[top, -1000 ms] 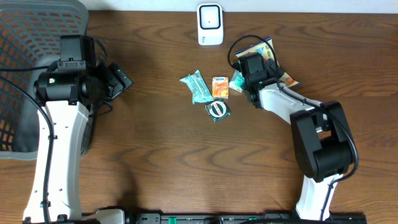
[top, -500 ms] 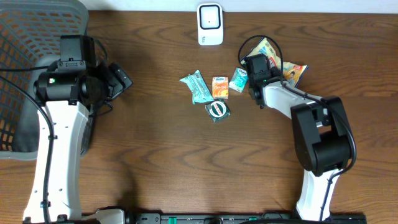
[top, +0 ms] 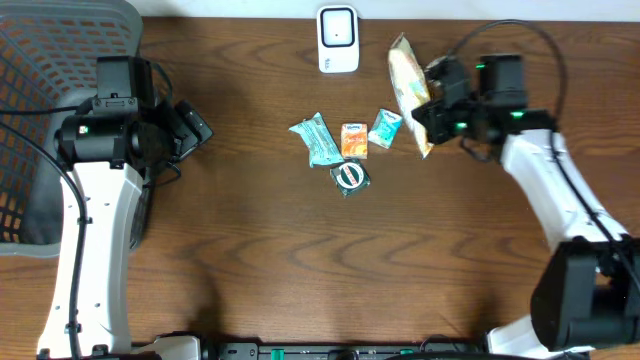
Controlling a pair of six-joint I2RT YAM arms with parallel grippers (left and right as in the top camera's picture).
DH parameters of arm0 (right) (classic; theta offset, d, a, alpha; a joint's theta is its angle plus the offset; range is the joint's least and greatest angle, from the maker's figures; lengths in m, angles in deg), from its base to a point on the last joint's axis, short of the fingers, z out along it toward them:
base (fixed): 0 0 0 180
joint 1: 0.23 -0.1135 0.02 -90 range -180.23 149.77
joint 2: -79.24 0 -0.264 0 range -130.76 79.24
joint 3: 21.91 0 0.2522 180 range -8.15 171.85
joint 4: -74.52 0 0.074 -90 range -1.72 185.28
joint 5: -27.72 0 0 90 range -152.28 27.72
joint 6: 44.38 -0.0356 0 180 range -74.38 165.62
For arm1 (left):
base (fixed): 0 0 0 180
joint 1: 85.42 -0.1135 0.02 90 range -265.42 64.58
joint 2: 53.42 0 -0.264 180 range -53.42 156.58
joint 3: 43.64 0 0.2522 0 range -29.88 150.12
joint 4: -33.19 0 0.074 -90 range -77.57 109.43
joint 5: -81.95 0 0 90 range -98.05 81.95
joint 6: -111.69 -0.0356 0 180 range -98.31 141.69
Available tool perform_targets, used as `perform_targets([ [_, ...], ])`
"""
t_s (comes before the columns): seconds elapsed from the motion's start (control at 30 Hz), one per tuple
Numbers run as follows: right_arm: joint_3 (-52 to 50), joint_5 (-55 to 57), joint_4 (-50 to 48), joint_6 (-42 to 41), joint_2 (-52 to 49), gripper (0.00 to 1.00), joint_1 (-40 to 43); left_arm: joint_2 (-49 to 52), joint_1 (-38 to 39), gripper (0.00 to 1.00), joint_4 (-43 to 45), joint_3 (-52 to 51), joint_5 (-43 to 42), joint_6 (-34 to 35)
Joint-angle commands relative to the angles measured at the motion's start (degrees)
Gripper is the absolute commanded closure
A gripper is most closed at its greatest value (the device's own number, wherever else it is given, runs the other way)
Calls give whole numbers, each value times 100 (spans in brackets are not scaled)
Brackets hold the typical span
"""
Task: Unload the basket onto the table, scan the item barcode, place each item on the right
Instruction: 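Lower the snack bag onto the table right of the items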
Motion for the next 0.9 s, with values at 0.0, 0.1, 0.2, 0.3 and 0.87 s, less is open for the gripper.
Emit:
perform_targets([
  [0.0, -33, -3342, 520, -450, -31, 99, 461, 7, -28, 2, 0, -7, 72, 7],
  [0.1, -199, -3700, 1176, -442, -35, 99, 619, 7, -28, 2, 2, -7, 72, 7],
  [0.2, -396, -3700, 1639, -442, -35, 99, 625, 7, -28, 2, 0, -7, 72, 7],
  [0.3, -686, -3700, 1733, -444, -35, 99, 608, 4, -28, 2, 0, -7, 72, 7],
  [0.87, -1606, -483, 918, -2044, -26, 71, 1045, 7, -28, 2, 2, -7, 72, 7],
])
